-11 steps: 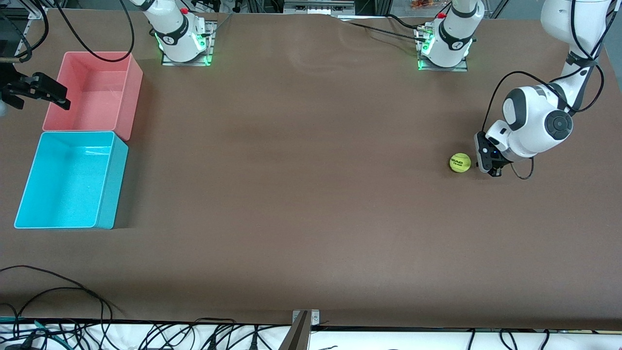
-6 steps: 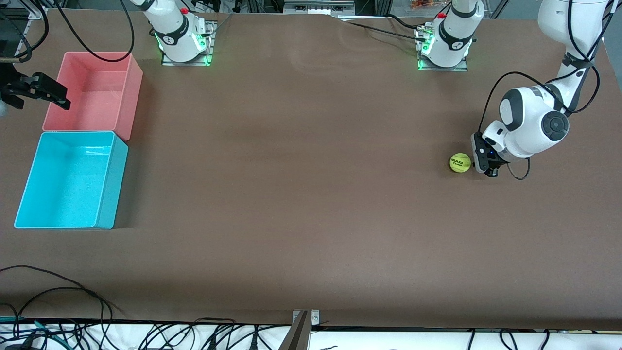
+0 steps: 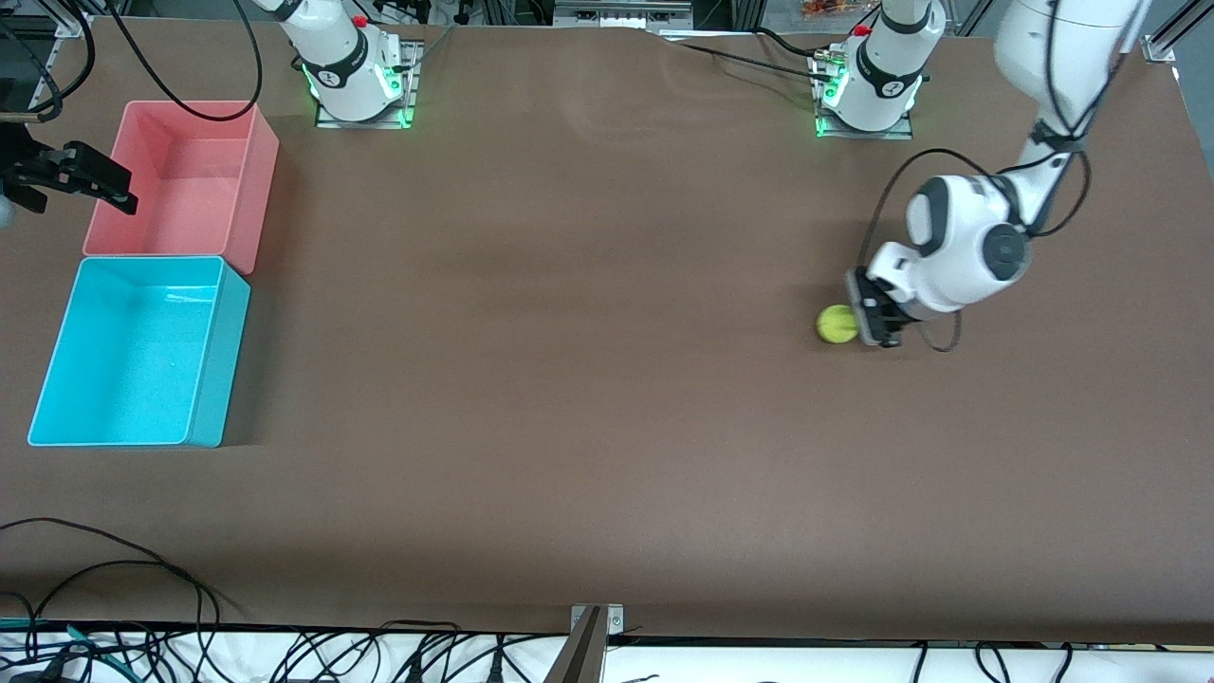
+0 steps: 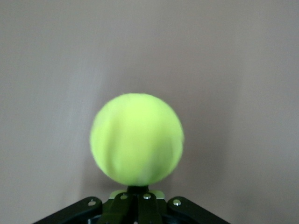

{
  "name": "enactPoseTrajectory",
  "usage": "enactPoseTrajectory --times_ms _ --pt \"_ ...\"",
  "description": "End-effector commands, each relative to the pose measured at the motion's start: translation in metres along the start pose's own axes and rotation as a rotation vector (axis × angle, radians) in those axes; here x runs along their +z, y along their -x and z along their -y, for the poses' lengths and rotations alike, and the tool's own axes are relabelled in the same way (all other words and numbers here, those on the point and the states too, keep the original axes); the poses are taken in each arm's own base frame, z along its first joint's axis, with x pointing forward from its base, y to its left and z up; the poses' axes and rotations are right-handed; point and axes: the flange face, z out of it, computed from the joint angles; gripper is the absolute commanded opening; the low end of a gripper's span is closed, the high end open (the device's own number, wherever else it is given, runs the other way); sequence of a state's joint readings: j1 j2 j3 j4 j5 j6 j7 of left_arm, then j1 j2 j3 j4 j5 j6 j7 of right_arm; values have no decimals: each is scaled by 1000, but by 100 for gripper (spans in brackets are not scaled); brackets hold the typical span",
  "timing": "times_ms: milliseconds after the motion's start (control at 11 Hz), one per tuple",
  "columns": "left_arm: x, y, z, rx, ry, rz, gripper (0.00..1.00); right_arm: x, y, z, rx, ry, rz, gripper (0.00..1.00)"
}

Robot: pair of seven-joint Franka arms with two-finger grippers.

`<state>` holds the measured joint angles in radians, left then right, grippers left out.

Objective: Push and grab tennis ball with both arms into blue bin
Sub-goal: 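Push the tennis ball with the left gripper toward the cyan bin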

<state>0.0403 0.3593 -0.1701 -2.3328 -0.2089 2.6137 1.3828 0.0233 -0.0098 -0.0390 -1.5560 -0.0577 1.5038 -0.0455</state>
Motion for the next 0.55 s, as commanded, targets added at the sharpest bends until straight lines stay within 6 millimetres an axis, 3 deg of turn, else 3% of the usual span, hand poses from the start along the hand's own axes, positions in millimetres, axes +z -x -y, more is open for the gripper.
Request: enactPoseTrajectory --times_ms 0,455 --pt "-5 -45 -11 -61 -16 -10 0 -7 2 0 -7 10 1 100" --pt "-6 -46 -12 -64 -17 -10 0 -7 2 0 -7 10 1 100"
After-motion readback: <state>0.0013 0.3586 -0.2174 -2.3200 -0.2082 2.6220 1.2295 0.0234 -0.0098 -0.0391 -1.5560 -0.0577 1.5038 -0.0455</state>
